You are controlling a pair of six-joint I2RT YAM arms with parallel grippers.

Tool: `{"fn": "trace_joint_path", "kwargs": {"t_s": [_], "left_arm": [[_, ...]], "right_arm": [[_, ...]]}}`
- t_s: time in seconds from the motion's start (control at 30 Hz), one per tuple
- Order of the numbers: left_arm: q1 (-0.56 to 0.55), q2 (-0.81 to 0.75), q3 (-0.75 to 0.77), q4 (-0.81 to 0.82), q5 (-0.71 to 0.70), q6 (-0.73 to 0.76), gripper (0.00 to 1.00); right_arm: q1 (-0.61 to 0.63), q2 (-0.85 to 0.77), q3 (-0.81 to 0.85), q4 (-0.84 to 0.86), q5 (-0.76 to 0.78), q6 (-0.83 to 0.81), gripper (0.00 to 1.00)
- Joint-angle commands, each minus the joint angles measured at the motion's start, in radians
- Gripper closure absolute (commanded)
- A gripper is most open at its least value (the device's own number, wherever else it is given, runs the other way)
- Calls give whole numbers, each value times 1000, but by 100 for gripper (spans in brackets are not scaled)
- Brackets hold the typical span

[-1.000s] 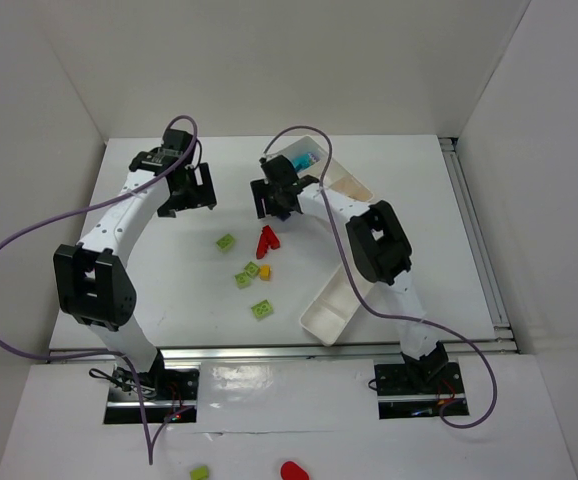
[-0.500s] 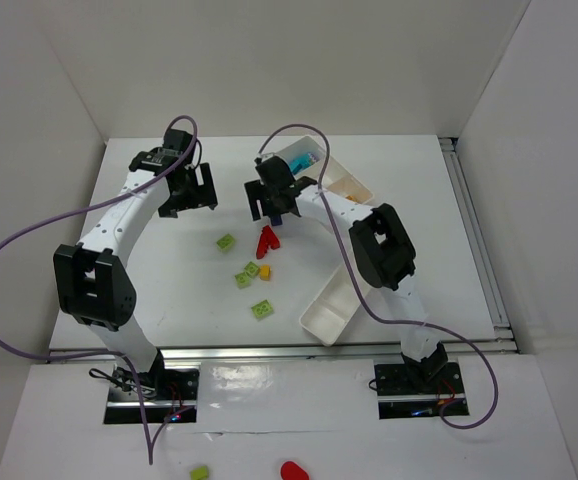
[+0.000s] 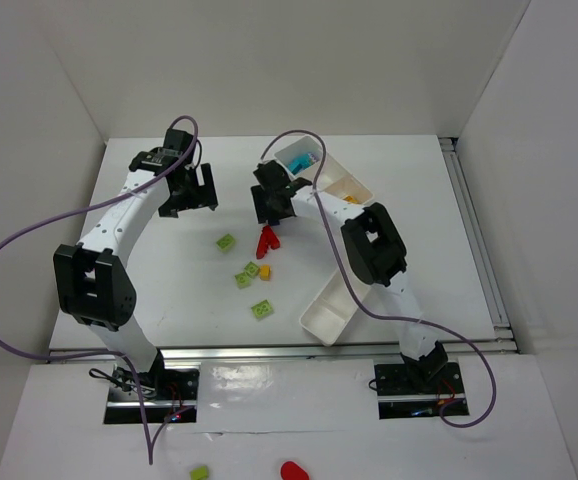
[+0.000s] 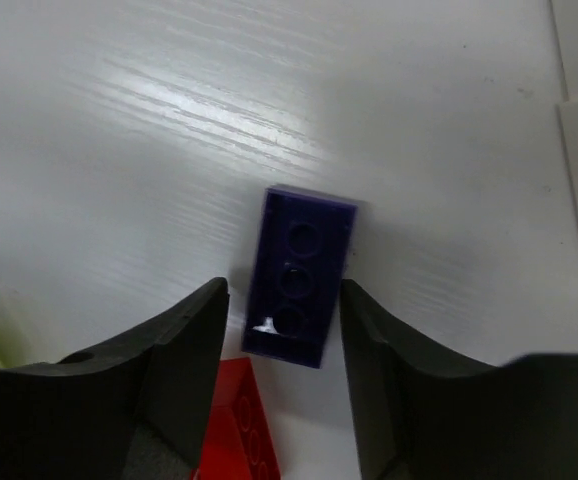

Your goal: Sort the legos into containers by color

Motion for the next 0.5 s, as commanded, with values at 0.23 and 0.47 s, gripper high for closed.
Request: {"fn": "trace_joint_path", "kwargs": {"t_s": [0.23,0.47], "left_arm": [[5,-26,10,7,8,14,1],[-16,-39,10,30,43,49,3]], "right_arm": [[-42,-102,68,9,-112,-26,72],[-141,-268,58,26,49,-11,73]]}}
